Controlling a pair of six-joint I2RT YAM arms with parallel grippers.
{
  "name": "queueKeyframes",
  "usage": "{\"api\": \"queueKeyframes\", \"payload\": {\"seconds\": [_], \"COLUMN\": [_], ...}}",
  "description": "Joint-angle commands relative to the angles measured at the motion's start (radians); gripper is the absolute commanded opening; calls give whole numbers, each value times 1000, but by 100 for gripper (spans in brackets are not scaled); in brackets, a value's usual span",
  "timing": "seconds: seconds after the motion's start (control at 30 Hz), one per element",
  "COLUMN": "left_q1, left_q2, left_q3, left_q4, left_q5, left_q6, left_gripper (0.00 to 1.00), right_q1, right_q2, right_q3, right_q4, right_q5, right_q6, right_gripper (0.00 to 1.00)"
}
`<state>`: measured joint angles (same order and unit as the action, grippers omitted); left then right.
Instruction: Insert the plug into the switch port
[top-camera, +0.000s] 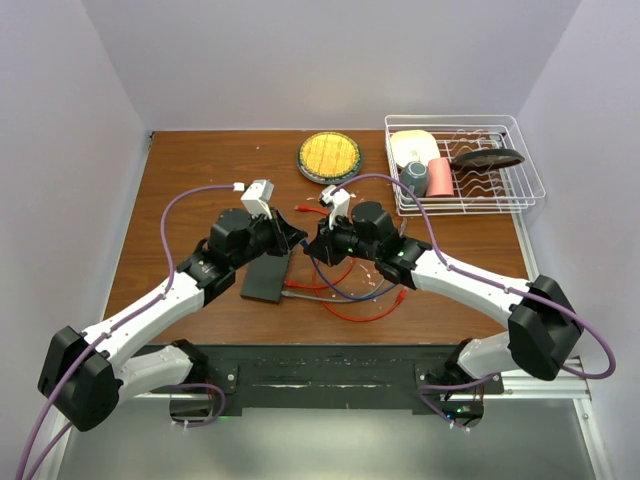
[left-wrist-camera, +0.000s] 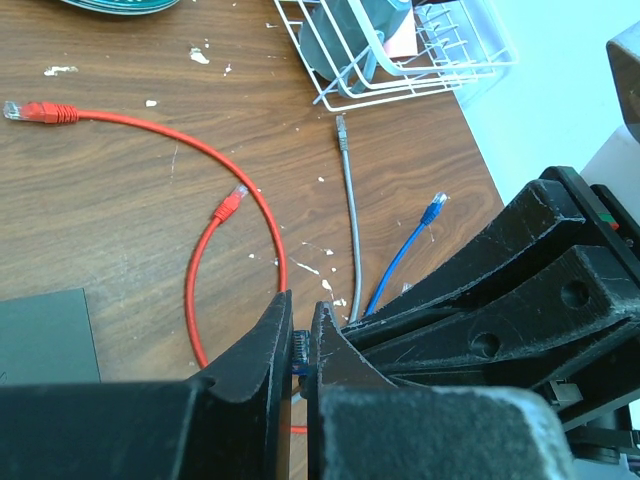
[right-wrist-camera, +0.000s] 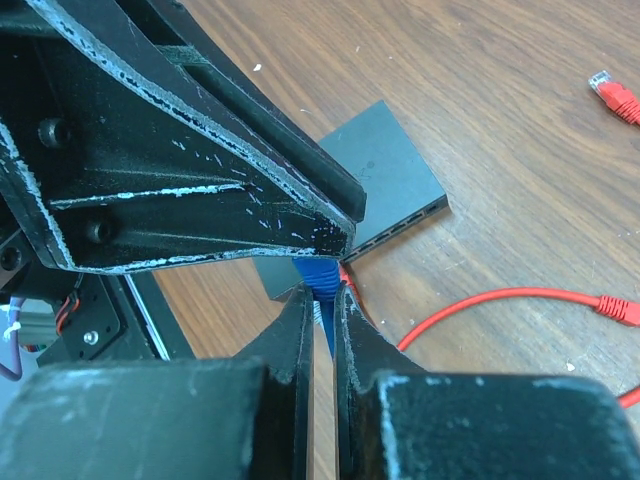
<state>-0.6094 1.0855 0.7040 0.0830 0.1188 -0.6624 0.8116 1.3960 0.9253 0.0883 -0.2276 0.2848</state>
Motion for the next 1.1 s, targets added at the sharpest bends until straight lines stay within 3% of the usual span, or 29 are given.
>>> {"api": "queueKeyframes", "payload": {"seconds": [0.0, 0.07, 0.1, 0.13, 0.17, 0.23, 0.33, 0.63, 1.07], "left_q1": [3, 2, 3, 3, 3, 3, 7, 25, 91], "left_q2": [-1, 1, -1, -1, -1, -1, -12, -87, 40], "left_q3": [9, 11, 12, 17, 22, 43, 71, 86, 66], "left_q4": [40, 35, 28, 17, -1, -66, -161, -327, -319], "left_q5": [8, 2, -2, -17, -36, -100, -187, -341, -278], "left_q6": [-5, -2, 1, 4, 6, 3, 20, 78, 164], "left_gripper": [0, 9, 22, 53, 68, 87, 94, 100, 98], "right_q1": [0, 0, 0, 0, 0, 0, 1, 0, 0], "right_q2": [-23, -22, -22, -23, -23, -29, -46, -94, -42], "right_q3": [-5, -5, -5, -6, -6, -6, -3, 24, -3], "right_q4": [39, 31, 28, 27, 18, 1, -57, -223, -245], "right_q5": [5, 10, 11, 16, 19, 39, 83, 226, 258], "right_q6": [-10, -18, -21, -27, -32, -50, -81, -182, -182], "right_gripper": [0, 0, 0, 0, 0, 0, 0, 0, 0]}}
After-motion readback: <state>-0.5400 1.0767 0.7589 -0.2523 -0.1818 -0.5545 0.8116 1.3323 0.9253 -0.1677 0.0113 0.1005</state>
